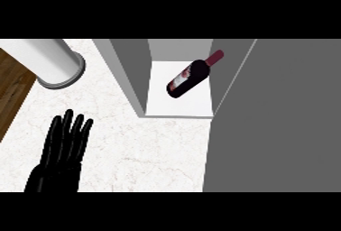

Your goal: Pick up the wine, place it into the cabinet and close the cabinet

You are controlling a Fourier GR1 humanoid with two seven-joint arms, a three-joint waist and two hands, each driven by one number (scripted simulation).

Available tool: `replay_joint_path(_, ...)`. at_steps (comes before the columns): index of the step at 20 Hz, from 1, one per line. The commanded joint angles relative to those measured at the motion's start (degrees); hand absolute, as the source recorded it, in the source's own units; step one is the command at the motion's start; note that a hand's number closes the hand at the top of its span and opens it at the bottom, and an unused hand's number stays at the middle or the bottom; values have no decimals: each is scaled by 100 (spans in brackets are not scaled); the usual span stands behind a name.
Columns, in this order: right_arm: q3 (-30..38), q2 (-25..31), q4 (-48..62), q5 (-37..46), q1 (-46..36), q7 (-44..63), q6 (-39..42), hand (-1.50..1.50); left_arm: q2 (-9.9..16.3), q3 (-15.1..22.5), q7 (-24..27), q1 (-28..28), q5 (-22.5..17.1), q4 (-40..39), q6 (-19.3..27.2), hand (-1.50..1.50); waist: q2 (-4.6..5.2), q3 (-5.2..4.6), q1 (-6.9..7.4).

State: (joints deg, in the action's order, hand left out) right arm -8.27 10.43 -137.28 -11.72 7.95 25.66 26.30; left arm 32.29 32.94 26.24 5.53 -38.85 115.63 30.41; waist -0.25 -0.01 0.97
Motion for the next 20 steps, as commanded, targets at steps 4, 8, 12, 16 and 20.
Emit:
replay_joint_path(4, -938, -179, -471, -591, -15, 978, -187, 150, 711, -975, 470, 1431, -435, 729, -669, -150, 0, -8, 51)
replay_joint_path(8, -2190, -732, -603, 377, -173, 1333, -671, 150, 896, -1496, 491, 1985, -716, 1028, -1023, -150, -8, -10, 14)
replay_joint_path(12, -2844, -1024, -430, 1041, -290, 1294, -960, 150, 1046, -2213, 652, 2572, -1176, 1015, -1697, -150, -13, -7, 0)
replay_joint_path(16, -3578, -1034, 159, 1684, -1288, 1381, -1844, 150, 1248, -2905, 781, 2871, -1499, 633, -2382, -150, -21, -20, 82)
replay_joint_path(20, -3799, -1039, 417, 2079, -2334, 1647, -2566, 150, 1391, -3450, 643, 3311, -1708, 909, -2685, -150, -21, -14, 99)
